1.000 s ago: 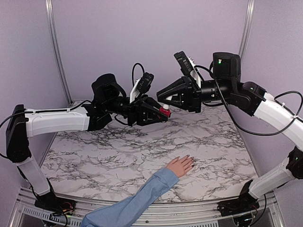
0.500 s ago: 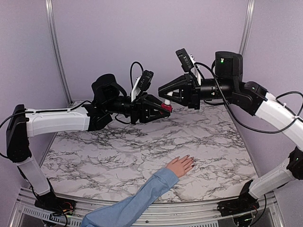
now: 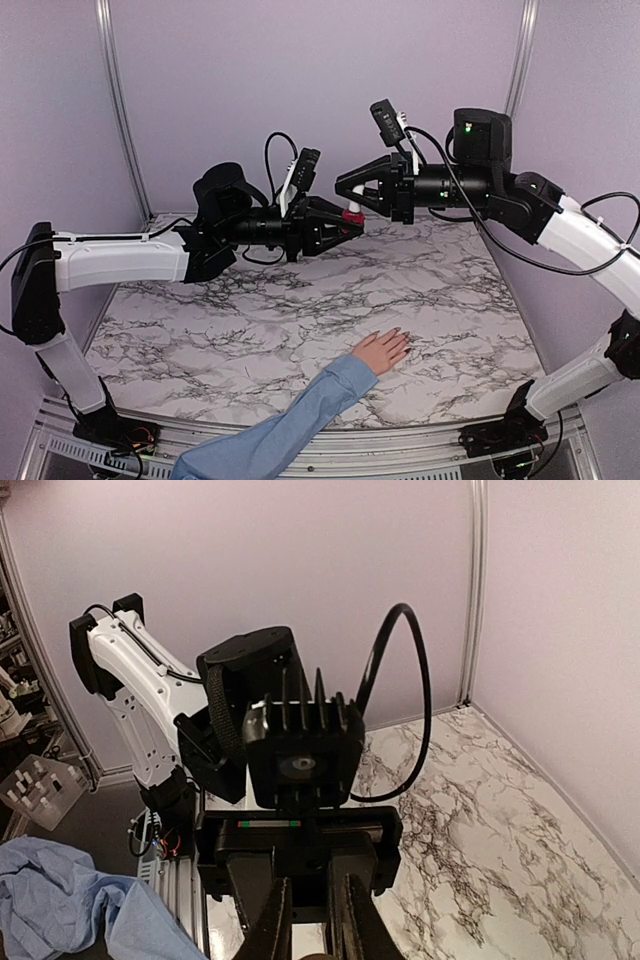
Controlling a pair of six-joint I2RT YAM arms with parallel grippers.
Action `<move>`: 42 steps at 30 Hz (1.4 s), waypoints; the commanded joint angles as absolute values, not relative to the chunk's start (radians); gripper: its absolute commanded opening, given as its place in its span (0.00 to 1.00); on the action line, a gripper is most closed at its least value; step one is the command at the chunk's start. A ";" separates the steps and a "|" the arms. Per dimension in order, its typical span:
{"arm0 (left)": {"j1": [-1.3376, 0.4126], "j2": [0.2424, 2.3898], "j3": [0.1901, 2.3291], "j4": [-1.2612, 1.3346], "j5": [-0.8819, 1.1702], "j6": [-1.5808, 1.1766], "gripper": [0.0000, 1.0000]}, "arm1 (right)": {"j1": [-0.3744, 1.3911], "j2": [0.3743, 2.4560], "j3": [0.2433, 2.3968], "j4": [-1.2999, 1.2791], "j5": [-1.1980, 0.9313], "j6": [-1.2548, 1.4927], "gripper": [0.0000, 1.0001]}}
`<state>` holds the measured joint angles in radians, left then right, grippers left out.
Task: Paint the nails
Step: Screw the nail polish bottle cap onto the nail polish bottle.
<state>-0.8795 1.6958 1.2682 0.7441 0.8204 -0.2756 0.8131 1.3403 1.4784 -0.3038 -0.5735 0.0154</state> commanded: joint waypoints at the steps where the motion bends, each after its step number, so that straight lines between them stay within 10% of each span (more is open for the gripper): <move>1: -0.867 1.660 1.250 0.781 0.591 -0.253 0.00 | 0.828 1.360 1.511 -0.313 -0.567 0.060 0.00; 26: -1.048 1.752 1.291 0.702 -0.294 0.033 0.00 | 0.934 1.396 1.453 -0.253 -0.087 0.207 0.00; 42: -1.132 1.862 1.415 0.697 -0.523 0.178 0.00 | 0.957 1.400 1.427 -0.207 0.056 0.247 0.00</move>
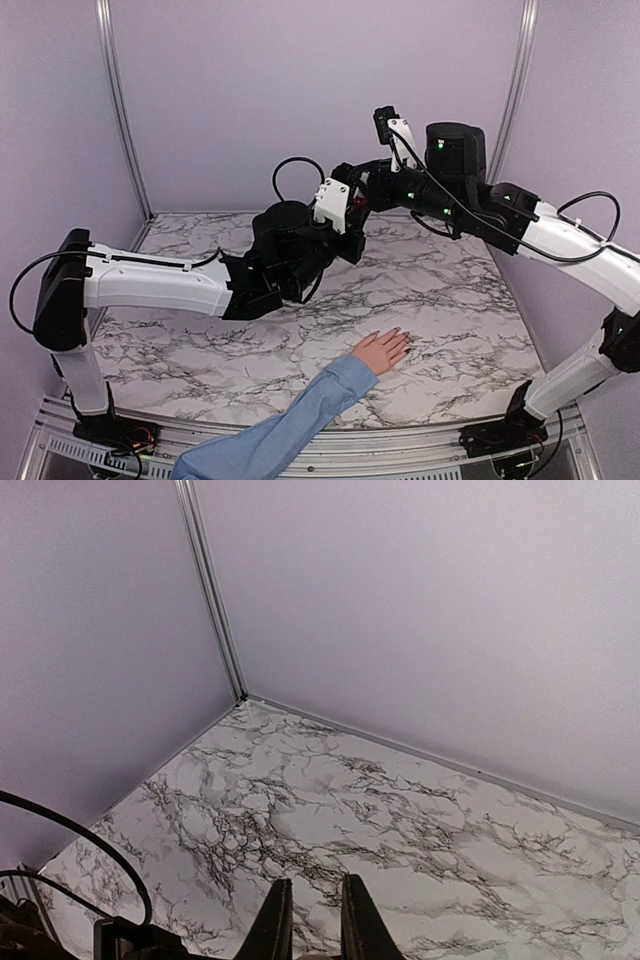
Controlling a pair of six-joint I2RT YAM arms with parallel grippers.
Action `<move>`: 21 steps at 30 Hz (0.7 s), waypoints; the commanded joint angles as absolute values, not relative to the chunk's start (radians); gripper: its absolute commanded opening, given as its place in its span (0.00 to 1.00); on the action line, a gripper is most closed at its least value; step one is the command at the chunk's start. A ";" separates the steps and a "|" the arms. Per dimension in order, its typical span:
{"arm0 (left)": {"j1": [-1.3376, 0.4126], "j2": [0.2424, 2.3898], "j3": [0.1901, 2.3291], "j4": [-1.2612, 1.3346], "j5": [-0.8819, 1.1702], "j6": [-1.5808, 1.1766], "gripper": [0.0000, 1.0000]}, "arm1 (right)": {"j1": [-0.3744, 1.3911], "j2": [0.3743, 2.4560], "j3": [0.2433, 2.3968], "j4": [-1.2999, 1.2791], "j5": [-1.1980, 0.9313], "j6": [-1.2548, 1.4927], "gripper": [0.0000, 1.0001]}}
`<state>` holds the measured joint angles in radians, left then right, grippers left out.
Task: Paint the nails
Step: Screw the nail polish bottle cap onto the nail polish bottle.
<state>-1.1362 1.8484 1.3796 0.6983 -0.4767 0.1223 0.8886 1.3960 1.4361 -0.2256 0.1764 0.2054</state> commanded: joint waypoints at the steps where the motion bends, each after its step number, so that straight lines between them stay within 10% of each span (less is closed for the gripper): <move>1: -1.132 1.855 1.407 0.698 -0.509 0.178 0.00 | 0.957 1.394 1.425 -0.204 0.054 0.242 0.00; 21: -1.024 1.648 1.196 0.712 0.153 0.012 0.00 | 0.864 1.257 1.398 -0.198 -0.225 0.120 0.58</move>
<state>-1.0630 1.7123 1.2221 0.6983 -0.0719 0.0811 0.8963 1.3075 1.3788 -0.2104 -0.0582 0.1581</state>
